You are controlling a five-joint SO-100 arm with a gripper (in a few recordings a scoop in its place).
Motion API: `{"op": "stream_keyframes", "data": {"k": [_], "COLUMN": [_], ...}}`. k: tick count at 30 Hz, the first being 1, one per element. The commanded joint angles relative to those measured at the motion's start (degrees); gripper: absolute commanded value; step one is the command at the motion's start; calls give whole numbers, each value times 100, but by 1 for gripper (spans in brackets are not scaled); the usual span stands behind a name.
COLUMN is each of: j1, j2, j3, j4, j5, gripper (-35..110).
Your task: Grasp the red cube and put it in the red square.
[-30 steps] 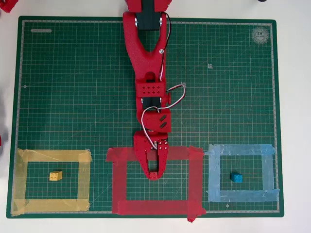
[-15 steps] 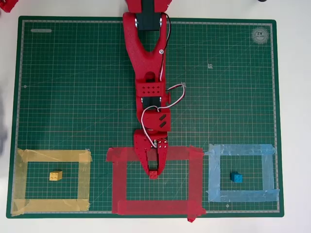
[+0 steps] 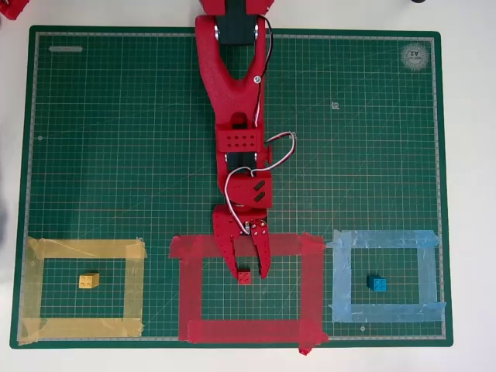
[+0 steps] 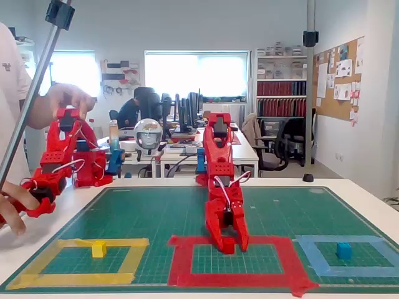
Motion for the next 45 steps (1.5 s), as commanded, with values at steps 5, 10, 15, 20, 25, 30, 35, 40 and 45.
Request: {"op": "stream_keyframes", "data": {"k": [5,10,15,20,25,30,35,40,45], "j1": [123,343,483,536,545,492,378,413,387], "j2": [1274,2136,3691,5871,7857,9642,11048,11654,12375], "j3": [466,809,1837,4096,6363,8288,9334,9360,9387], "j4": [-18,-18,-18,-18,-18,-18,352,1723,3542], "j5": [35,-9,35,9,35,246,809,817,782], "gripper": [21,21,21,21,21,20,-2,-2,-2]}}
